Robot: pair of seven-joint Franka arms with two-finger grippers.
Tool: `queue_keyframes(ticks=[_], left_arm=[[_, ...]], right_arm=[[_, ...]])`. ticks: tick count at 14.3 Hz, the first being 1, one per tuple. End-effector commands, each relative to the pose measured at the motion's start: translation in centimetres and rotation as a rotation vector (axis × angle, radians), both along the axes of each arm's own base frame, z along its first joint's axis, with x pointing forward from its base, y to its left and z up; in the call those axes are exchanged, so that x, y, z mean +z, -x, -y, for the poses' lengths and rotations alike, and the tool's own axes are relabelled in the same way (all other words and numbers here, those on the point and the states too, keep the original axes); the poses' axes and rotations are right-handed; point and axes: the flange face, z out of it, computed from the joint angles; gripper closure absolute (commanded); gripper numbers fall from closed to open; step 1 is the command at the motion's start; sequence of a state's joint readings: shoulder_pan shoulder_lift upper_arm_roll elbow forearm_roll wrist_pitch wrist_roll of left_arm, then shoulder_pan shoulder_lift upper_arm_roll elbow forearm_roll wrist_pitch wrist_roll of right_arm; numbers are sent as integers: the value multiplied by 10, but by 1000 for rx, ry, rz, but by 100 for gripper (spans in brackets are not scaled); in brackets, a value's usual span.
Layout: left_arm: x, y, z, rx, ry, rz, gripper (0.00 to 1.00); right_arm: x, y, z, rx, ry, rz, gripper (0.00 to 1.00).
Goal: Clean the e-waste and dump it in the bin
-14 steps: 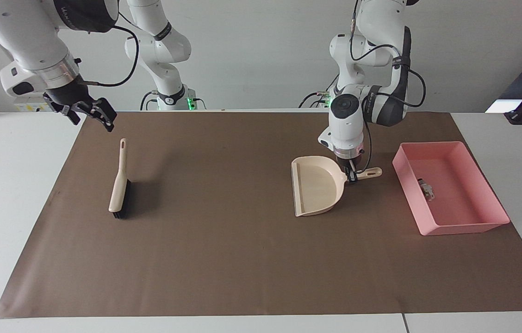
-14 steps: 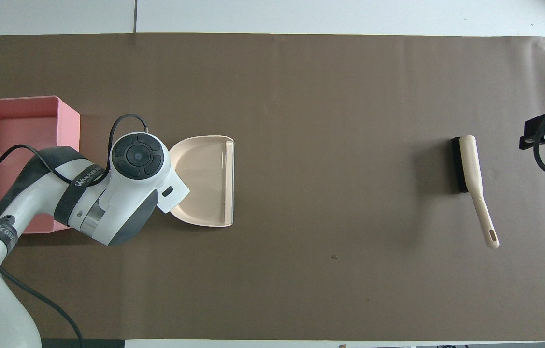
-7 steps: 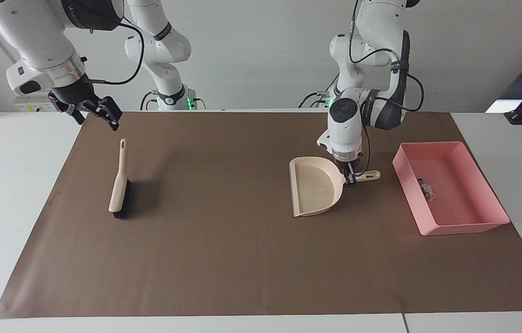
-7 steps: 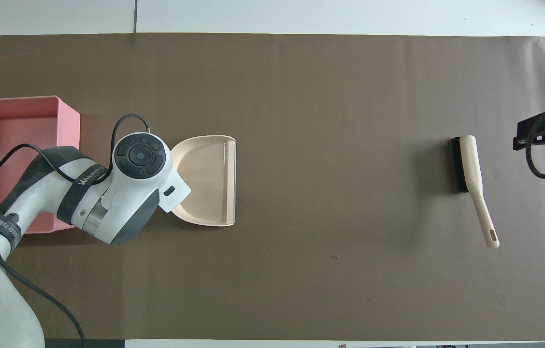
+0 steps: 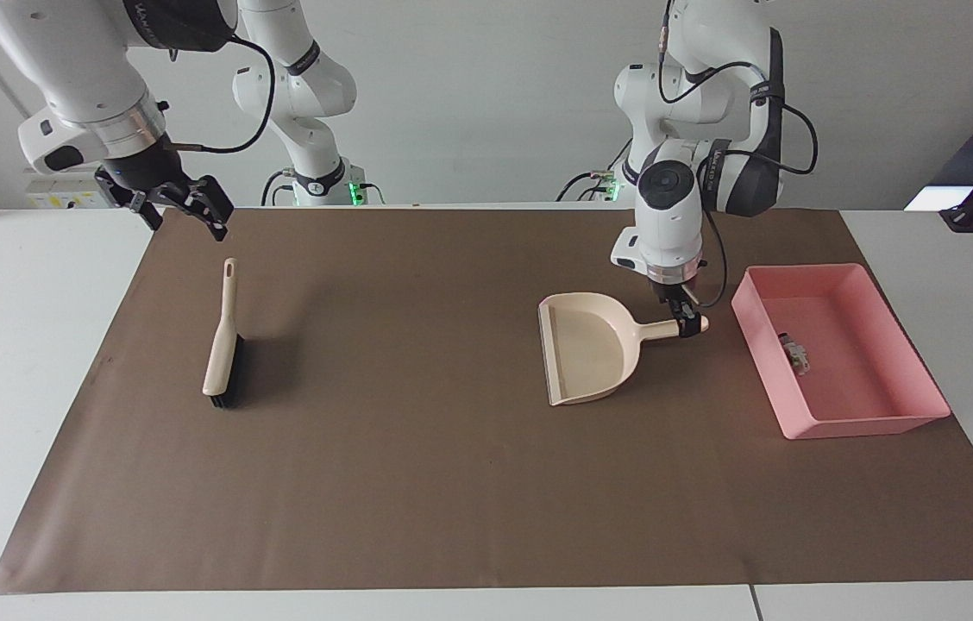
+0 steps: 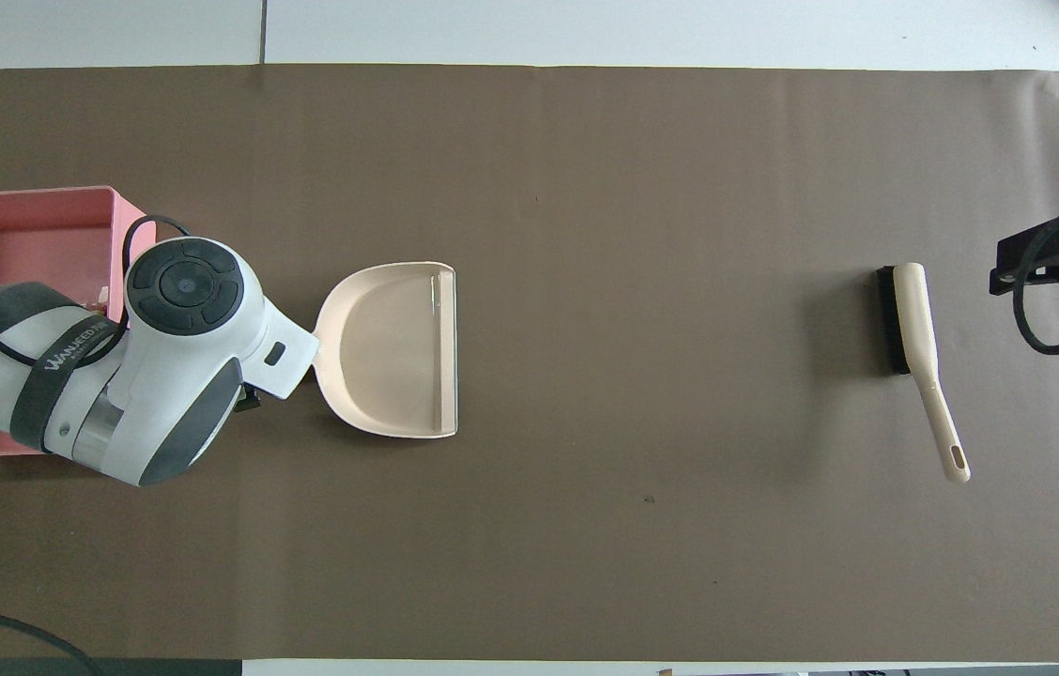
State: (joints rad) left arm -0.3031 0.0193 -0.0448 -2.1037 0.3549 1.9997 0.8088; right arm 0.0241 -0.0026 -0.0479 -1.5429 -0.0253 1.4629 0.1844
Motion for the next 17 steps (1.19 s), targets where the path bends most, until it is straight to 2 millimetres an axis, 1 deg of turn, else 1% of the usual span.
queue_keyframes(ticks=[1,2,4,7,8,10,12,15,17], left_arm=[[17,-2,-50,180,11,41,3],[22,-8,-71,269,15,66,3],[30,-13,-101,460,57,101,3],[59,-29,-137,702,166,101,3],[72,-33,-146,774,186,103,3],[97,-38,-149,891,204,127,3],[127,-39,-149,981,201,148,2],[173,-41,-141,1093,261,157,2],[189,-42,-131,1133,298,163,2]], right_arm=[[6,5,3,22,-8,-4,1],[5,3,5,45,-4,-1,1],[5,3,6,77,-6,2,1],[3,3,6,81,-8,0,1],[4,4,7,79,-8,2,1],[2,4,9,76,-8,-1,1],[0,5,10,73,-12,-6,1],[0,4,9,73,-15,-2,1],[1,3,9,74,-14,10,1]])
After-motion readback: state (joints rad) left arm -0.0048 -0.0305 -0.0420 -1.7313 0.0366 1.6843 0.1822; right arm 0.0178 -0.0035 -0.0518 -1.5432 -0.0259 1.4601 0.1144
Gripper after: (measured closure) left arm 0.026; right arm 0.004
